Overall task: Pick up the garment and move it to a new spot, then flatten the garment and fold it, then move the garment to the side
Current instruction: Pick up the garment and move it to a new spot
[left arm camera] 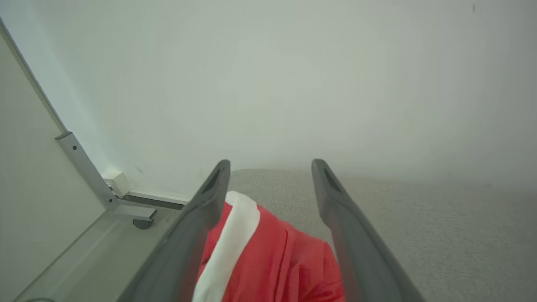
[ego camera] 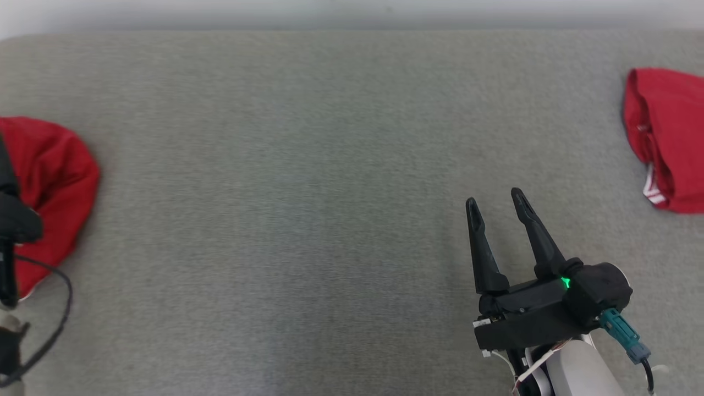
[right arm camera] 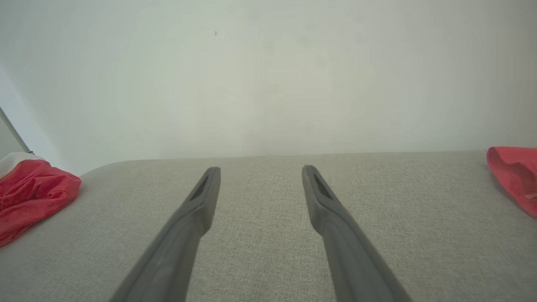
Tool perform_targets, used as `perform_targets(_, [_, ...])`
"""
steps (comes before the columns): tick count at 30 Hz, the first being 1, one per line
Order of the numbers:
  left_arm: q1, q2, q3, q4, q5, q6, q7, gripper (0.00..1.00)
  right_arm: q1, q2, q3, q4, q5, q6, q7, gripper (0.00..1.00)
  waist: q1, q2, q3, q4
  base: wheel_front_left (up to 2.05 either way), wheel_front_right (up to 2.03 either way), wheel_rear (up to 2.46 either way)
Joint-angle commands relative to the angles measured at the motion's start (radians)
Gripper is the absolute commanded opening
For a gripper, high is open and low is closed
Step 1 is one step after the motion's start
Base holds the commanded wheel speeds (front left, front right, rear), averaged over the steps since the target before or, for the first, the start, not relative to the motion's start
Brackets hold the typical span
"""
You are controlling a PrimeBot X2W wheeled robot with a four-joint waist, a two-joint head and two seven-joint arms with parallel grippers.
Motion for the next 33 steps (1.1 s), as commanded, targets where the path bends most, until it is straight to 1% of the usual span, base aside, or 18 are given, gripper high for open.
perform_targets(1, [-0.029, 0.026, 0.0, 0.025, -0.01, 0.002, 0.014, 1.0, -0.014, 0.005, 0.006, -0.006, 0.01, -0.003, 0.0, 1.0, -0.0003, -0.0002, 0.091, -0.1, 0.0, 0.0, 0.0])
perform_targets(6, [-0.092, 0.085, 0.0, 0.145, -0.044, 0.001, 0.126, 1.0, -0.027, 0.006, 0.015, -0.008, 0.027, -0.003, 0.0, 1.0, -0.0003, -0.0002, 0.107, -0.128, 0.0, 0.0, 0.0])
perform_targets(7, [-0.097, 0.095, -0.009, 0.172, -0.038, 0.001, 0.163, 1.0, -0.028, 0.006, 0.016, -0.008, 0.032, -0.003, 0.0, 1.0, -0.0003, -0.0002, 0.108, -0.129, 0.0, 0.0, 0.0])
perform_targets(10, [-0.124, 0.124, -0.024, 0.22, -0.021, 0.01, 0.226, 1.0, -0.028, 0.006, 0.016, -0.007, 0.035, -0.003, 0.0, 1.0, -0.0003, -0.0002, 0.11, -0.131, 0.0, 0.0, 0.0])
perform_targets(17, [-0.145, 0.127, -0.066, 0.341, -0.024, 0.009, 0.448, 1.0, -0.028, 0.006, 0.01, -0.003, 0.029, -0.003, 0.0, 1.0, -0.0003, -0.0002, 0.108, -0.12, 0.0, 0.0, 0.0])
perform_targets(20, [-0.151, 0.125, -0.075, 0.369, -0.027, 0.016, 0.511, 1.0, -0.029, 0.006, 0.014, -0.001, 0.024, -0.003, 0.0, 1.0, -0.0003, -0.0002, 0.105, -0.115, 0.0, 0.0, 0.0])
perform_targets(21, [-0.151, 0.125, -0.075, 0.369, -0.027, 0.016, 0.511, 1.0, -0.029, 0.006, 0.014, -0.001, 0.024, -0.003, 0.0, 1.0, -0.0003, -0.0002, 0.105, -0.115, 0.0, 0.0, 0.0])
perform_targets(26, [-0.16, 0.122, -0.082, 0.397, -0.037, 0.026, 0.594, 1.0, -0.028, 0.006, 0.02, 0.002, 0.024, -0.003, 0.0, 1.0, -0.0003, -0.0002, 0.098, -0.113, 0.0, 0.0, 0.0])
perform_targets(28, [-0.156, 0.12, -0.086, 0.396, -0.039, 0.03, 0.604, 0.0, -0.027, 0.006, 0.023, 0.006, 0.023, -0.003, 0.0, 1.0, -0.0003, -0.0002, 0.094, -0.114, 0.0, 0.0, 0.0])
perform_targets(30, [-0.147, 0.119, -0.09, 0.388, -0.039, 0.032, 0.593, 0.0, -0.023, 0.006, 0.022, 0.009, 0.024, -0.003, 0.0, 1.0, -0.0003, -0.0002, 0.089, -0.115, 0.0, 0.0, 0.0])
perform_targets(33, [-0.139, 0.118, -0.088, 0.367, -0.044, 0.03, 0.547, 0.0, -0.013, 0.006, 0.017, 0.015, 0.023, -0.003, 0.0, 1.0, -0.0003, -0.0002, 0.076, -0.111, 0.0, 0.0, 0.0])
